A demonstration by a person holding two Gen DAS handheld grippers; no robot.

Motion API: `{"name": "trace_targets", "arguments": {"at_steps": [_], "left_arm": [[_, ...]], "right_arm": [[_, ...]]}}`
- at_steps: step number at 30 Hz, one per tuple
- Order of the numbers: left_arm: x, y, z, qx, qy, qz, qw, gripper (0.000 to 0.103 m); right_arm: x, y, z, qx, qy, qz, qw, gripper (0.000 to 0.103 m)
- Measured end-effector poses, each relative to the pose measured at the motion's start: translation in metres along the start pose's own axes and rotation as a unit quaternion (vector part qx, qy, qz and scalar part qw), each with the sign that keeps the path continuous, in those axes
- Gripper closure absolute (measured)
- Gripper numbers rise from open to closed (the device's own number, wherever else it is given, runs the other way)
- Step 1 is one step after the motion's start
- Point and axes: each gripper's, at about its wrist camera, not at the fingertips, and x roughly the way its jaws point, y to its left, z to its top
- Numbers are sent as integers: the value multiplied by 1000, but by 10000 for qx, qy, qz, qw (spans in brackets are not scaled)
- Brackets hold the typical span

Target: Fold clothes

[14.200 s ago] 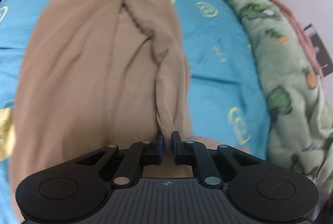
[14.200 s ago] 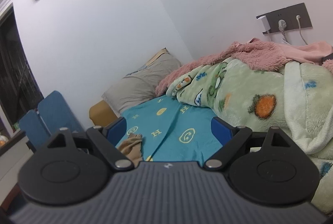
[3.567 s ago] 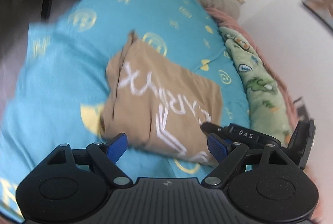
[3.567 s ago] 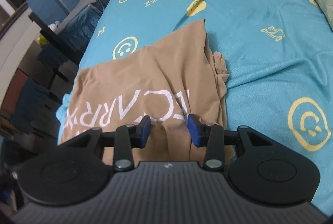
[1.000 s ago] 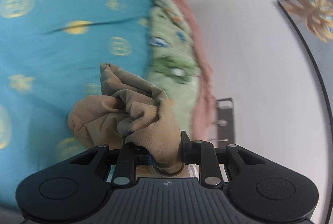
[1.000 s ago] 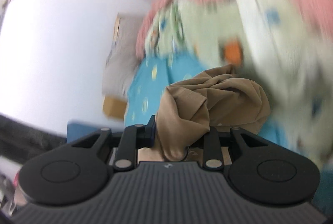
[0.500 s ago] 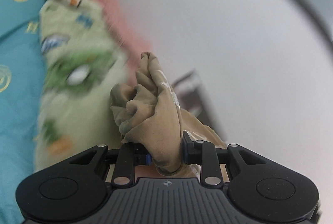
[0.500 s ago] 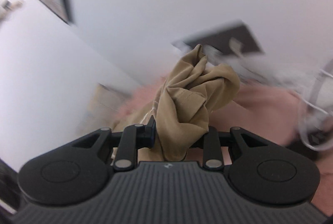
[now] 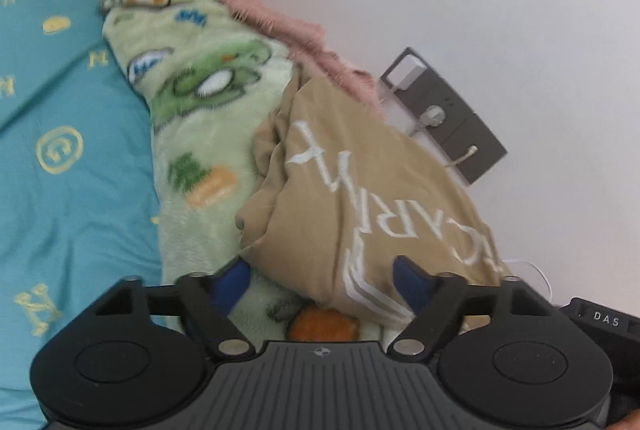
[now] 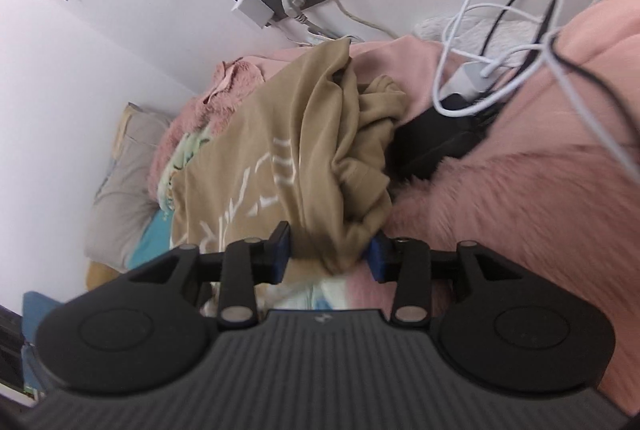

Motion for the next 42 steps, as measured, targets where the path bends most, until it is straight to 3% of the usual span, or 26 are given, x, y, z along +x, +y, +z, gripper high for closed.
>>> {"name": "trace_targets", "arguments": {"at_steps": [4,6,8,15,19,25,31,36,42], "left_arm": [[-59,-28,0,353,-235,44,9991,6],[-94,-47,-1,688,-453,81,9966,3],[-130,-66,-7,1034,-698,177,9920,0],[-238,-116,-47,1977,-1388,618,9684,0],[-293,-114,-81,2096,-1831,663,9582,0],[-352,-99,-144,2071,-2382,899,9446,0],[-384,-112,-186,2228,-2671,1092,9312,0],[-395,-124,-205,2329,-2805,1194,9235,0],[-393,-124,-211,2244,-2785,1299,9248,0]], "right_arm": [[-45,18,-6,-447,-172,-35,9988,58],[-73,31,-11,-808,-370,-28,9960,14],[-105,47,-19,-1200,-677,59,9904,0],[-191,80,-67,-2214,-1309,365,9657,0],[-228,81,-100,-2515,-1527,524,9543,0],[-266,75,-169,-3303,-1878,662,9226,0],[-290,77,-214,-3707,-2189,850,8986,0],[-299,79,-223,-3748,-2328,915,8927,0],[-300,78,-223,-3800,-2428,840,8886,0]]}}
